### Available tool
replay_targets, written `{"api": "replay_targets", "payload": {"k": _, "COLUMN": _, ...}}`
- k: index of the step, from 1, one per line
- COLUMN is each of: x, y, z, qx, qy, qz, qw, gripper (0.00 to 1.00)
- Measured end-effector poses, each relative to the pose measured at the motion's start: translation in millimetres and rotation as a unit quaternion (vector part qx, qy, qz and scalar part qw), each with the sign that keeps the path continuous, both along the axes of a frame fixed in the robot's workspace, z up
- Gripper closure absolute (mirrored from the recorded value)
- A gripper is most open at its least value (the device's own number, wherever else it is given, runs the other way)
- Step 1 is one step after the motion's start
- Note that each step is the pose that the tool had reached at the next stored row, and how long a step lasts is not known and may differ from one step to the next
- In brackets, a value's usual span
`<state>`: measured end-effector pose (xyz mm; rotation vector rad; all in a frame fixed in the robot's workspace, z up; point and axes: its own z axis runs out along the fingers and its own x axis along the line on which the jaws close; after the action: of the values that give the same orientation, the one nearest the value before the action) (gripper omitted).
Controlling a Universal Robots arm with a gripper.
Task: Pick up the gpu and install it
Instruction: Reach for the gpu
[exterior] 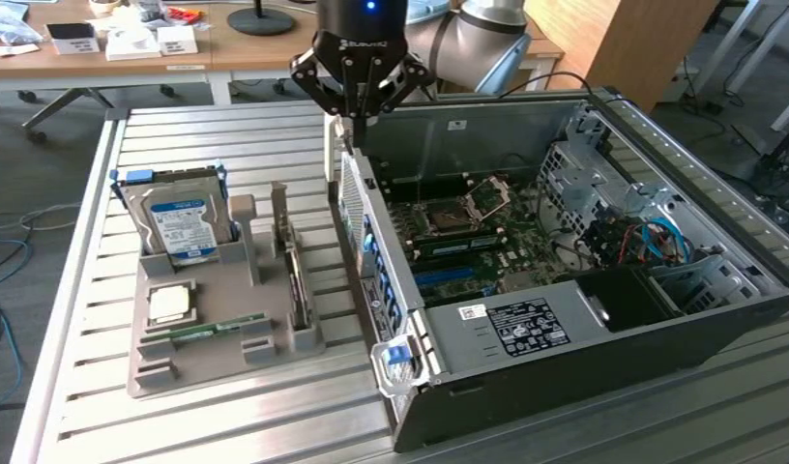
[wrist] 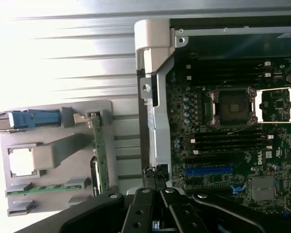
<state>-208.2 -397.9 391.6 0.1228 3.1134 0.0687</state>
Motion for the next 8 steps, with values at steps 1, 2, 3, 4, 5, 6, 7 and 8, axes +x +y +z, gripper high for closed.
{"api": "replay_targets", "payload": {"k": 1, "x": -2.7, "y": 0.1, "z": -0.1, "qx": 0.0, "qy": 0.0, "qz": 0.0, "qw": 1.0, "gripper": 0.89}}
{"api": "replay_targets", "payload": {"k": 2, "x": -5.4, "y": 0.2, "z": -0.2, "qx": 0.0, "qy": 0.0, "qz": 0.0, "qw": 1.0, "gripper": 0.89}}
{"api": "replay_targets", "payload": {"k": 3, "x": -8.2, "y": 0.2, "z": -0.3, "qx": 0.0, "qy": 0.0, "qz": 0.0, "qw": 1.0, "gripper": 0.89}}
{"api": "replay_targets", "payload": {"k": 4, "x": -10.9, "y": 0.3, "z": -0.4, "qx": 0.0, "qy": 0.0, "qz": -0.001, "qw": 1.0, "gripper": 0.89}}
{"api": "replay_targets", "payload": {"k": 5, "x": -13.5, "y": 0.3, "z": -0.5, "qx": 0.0, "qy": 0.0, "qz": -0.001, "qw": 1.0, "gripper": 0.89}}
{"api": "replay_targets", "payload": {"k": 6, "x": -16.1, "y": 0.4, "z": -0.6, "qx": 0.0, "qy": 0.0, "qz": -0.001, "qw": 1.0, "gripper": 0.89}}
{"api": "replay_targets", "payload": {"k": 7, "x": -18.9, "y": 0.4, "z": -0.7, "qx": 0.0, "qy": 0.0, "qz": -0.001, "qw": 1.0, "gripper": 0.89}}
{"api": "replay_targets", "payload": {"k": 8, "x": -21.8, "y": 0.5, "z": -0.8, "qx": 0.0, "qy": 0.0, "qz": -0.001, "qw": 1.0, "gripper": 0.89}}
